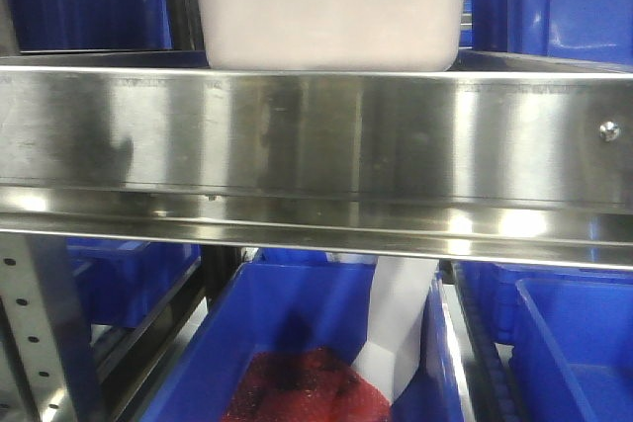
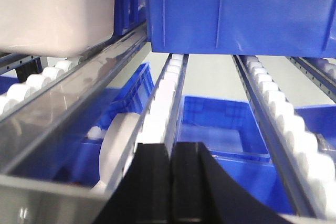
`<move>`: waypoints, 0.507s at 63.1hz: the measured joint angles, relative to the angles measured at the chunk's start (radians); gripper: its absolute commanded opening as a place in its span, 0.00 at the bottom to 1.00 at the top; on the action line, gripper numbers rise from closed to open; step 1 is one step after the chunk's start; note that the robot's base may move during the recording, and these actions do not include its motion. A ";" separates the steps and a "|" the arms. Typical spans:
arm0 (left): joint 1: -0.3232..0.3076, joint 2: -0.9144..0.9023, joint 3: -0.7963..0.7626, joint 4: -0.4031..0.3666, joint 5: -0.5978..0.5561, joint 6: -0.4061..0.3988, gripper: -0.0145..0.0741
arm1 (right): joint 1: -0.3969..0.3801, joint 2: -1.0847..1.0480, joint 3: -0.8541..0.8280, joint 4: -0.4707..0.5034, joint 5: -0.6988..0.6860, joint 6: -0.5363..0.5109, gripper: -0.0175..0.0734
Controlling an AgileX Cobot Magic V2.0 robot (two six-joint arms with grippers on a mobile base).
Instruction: Grab white bin and place on right shelf
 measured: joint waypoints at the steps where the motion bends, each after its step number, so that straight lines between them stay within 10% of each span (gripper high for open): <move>1: 0.000 0.000 0.000 0.000 0.000 0.000 0.03 | 0.000 -0.013 0.008 0.000 0.000 0.000 0.28; 32: 0.000 0.000 0.000 0.000 -0.002 0.000 0.03 | -0.044 -0.262 0.180 0.000 -0.034 0.000 0.28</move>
